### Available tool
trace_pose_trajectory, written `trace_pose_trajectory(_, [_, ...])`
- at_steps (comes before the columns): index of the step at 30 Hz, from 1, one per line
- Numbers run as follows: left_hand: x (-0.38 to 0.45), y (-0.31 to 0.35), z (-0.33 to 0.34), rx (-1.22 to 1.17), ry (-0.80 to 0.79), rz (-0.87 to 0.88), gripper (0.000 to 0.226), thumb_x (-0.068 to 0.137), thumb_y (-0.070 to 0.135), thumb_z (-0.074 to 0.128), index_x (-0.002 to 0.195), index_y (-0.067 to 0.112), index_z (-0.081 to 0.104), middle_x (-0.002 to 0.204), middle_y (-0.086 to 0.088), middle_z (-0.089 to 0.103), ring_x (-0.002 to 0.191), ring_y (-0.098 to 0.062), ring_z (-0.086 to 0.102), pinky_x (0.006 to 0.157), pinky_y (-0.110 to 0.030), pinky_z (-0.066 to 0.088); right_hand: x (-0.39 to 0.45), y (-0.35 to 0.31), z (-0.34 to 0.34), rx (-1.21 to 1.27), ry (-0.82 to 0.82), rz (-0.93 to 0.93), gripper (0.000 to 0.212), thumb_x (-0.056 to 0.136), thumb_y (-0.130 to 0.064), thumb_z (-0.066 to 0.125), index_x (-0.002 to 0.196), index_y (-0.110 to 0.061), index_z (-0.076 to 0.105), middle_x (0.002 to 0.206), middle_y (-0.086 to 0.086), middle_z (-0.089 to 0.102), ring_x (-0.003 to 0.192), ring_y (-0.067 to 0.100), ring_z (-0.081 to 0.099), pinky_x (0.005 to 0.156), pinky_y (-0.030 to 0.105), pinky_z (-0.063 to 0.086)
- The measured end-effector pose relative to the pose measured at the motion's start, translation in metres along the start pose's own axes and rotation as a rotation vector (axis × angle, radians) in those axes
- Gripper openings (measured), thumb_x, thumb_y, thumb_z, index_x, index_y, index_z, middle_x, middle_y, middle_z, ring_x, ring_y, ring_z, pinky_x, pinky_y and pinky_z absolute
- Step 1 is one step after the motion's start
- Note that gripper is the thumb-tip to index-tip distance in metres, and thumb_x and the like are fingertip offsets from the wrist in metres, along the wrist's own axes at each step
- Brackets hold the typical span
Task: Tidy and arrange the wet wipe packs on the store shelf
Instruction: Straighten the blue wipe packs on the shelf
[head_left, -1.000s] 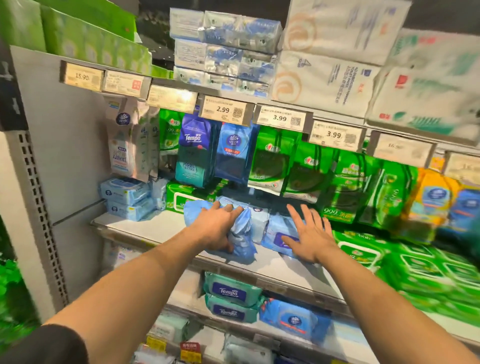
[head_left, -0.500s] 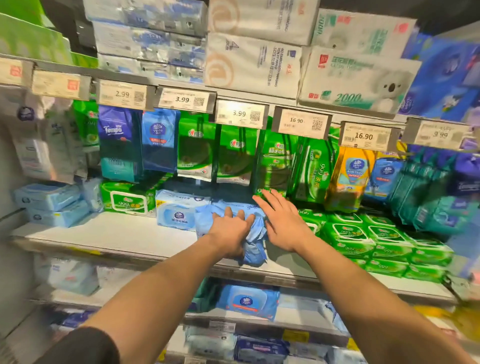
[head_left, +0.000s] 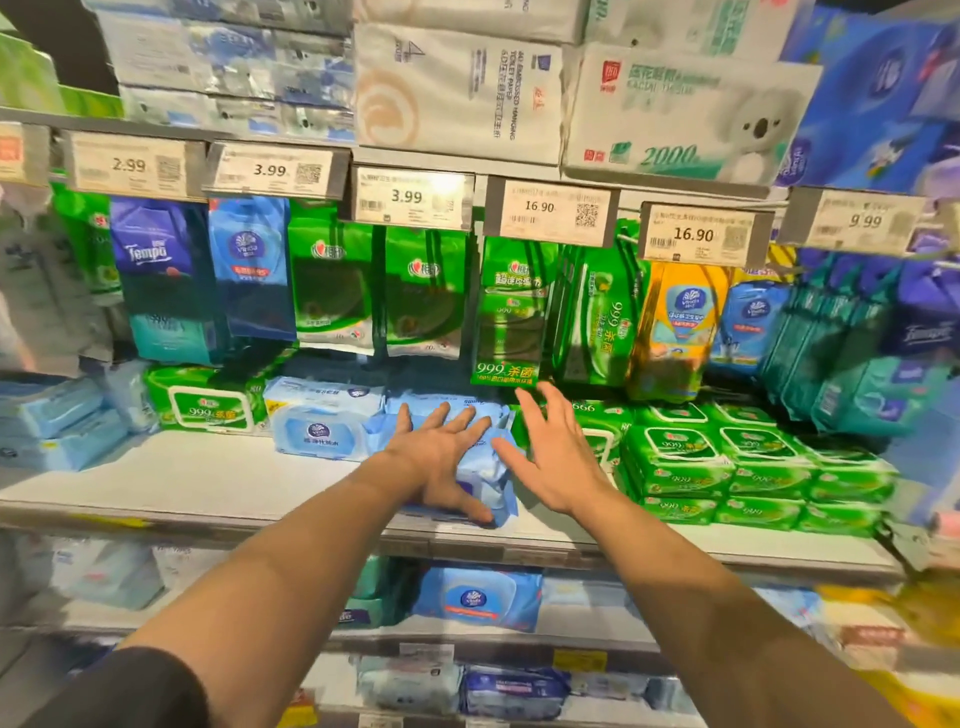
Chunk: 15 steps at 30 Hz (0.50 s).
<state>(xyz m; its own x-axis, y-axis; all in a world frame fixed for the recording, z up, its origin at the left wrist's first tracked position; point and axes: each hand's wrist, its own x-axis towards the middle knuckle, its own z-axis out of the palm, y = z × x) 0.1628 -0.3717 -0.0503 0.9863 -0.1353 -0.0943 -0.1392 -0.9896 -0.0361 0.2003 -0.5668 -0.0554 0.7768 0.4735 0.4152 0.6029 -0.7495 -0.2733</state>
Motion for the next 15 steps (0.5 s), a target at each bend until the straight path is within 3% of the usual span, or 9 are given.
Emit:
trace_pose_trajectory(2, [0.001,-0.010,0.000,0.013,0.005,-0.009,0.137,0.050,0.098,0.048,0.154,0.034,-0.014,0.162,0.009,-0.016,0.150,-0.025,-0.014,0.112,-0.061,-0.013,0.002,-0.011,0.009,0.012,0.048,0.018,0.078,0.090,-0.063,0.050,0.148,-0.015,0.030,0.136,0.005,0.026,0.126,0.026,0.026,0.106,0.043,0.035])
trace_pose_trajectory(4, [0.002,-0.018,-0.001,0.019,0.010,-0.006,0.139,0.048,0.100,0.047,0.153,0.033,-0.015,0.162,0.007,-0.020,0.148,-0.024,-0.019,0.112,-0.058,-0.016,0.007,-0.022,0.018,0.052,0.022,0.028,0.082,0.085,-0.066,0.055,0.146,-0.017,0.031,0.124,0.003,0.028,0.116,0.023,0.029,0.102,0.040,0.036])
trace_pose_trajectory(8, [0.009,-0.017,-0.003,0.031,-0.003,-0.067,0.144,0.035,0.105,0.040,0.148,0.042,-0.024,0.155,0.011,-0.033,0.142,-0.030,-0.032,0.102,-0.068,-0.023,0.017,-0.030,0.025,0.124,0.038,0.020,0.075,0.089,-0.065,0.048,0.146,-0.018,0.032,0.130,0.003,0.029,0.120,0.023,0.030,0.104,0.039,0.034])
trace_pose_trajectory(12, [0.018,-0.017,-0.002,-0.060,-0.035,-0.122,0.143,0.031,0.104,0.045,0.144,0.051,-0.025,0.155,0.014,-0.033,0.143,-0.033,-0.031,0.103,-0.076,-0.015,0.022,-0.017,0.022,0.146,0.135,0.028,0.061,0.094,-0.054,0.049,0.140,-0.014,0.042,0.130,0.004,0.034,0.119,0.022,0.034,0.105,0.040,0.034])
trace_pose_trajectory(15, [0.022,-0.017,-0.001,-0.078,-0.043,-0.142,0.144,0.028,0.105,0.043,0.143,0.052,-0.025,0.157,0.013,-0.031,0.143,-0.034,-0.030,0.102,-0.078,-0.012,0.020,-0.008,0.025,0.131,0.074,0.074,0.068,0.091,-0.056,0.054,0.143,-0.015,0.040,0.125,0.002,0.037,0.119,0.020,0.034,0.104,0.037,0.033])
